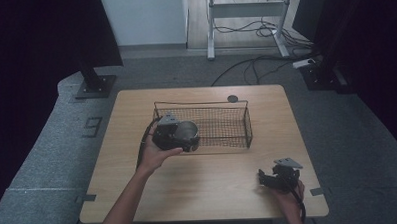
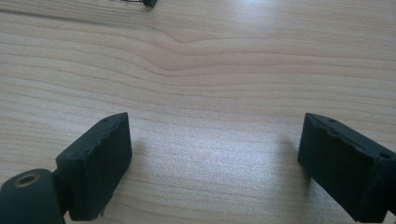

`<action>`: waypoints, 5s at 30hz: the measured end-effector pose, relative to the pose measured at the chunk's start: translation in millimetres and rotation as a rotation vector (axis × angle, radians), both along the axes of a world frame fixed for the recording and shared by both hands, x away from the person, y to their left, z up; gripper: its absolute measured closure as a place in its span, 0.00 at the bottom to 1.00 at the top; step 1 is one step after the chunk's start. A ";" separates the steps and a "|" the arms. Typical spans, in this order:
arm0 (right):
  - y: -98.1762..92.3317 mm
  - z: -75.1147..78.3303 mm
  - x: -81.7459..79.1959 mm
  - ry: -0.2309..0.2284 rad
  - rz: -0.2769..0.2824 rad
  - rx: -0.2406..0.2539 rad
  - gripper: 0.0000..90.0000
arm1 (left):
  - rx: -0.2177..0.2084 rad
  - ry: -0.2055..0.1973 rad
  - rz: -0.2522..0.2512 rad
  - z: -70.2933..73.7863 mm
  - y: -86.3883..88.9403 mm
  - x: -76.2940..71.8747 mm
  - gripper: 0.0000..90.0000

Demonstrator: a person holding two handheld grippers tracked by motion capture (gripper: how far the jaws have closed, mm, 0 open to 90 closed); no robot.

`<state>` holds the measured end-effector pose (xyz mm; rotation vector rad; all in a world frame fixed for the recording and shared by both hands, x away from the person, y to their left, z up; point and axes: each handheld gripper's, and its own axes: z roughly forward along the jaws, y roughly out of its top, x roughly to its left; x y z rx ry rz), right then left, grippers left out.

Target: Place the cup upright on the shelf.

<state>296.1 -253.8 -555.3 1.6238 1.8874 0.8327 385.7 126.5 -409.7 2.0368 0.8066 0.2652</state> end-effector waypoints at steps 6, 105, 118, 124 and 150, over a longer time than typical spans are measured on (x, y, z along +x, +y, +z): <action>0.1 -0.1 0.1 -0.002 -0.001 0.000 0.11 | 0.003 -0.008 0.008 3.2 -0.4 3.8 0.15; 0.0 -0.3 0.7 -0.005 0.002 -0.002 0.11 | 0.123 0.121 0.094 -53.0 -23.8 121.9 0.15; 0.0 -0.3 0.7 -0.005 0.002 -0.003 0.11 | 0.140 0.151 0.094 -60.9 -26.2 126.9 0.14; 0.1 -0.4 0.7 -0.006 0.001 -0.002 0.11 | 0.160 0.166 0.093 -64.0 -27.8 127.9 0.15; 0.1 -0.3 0.7 -0.006 0.001 -0.003 0.11 | 0.201 0.201 0.121 -63.1 -29.8 128.2 0.12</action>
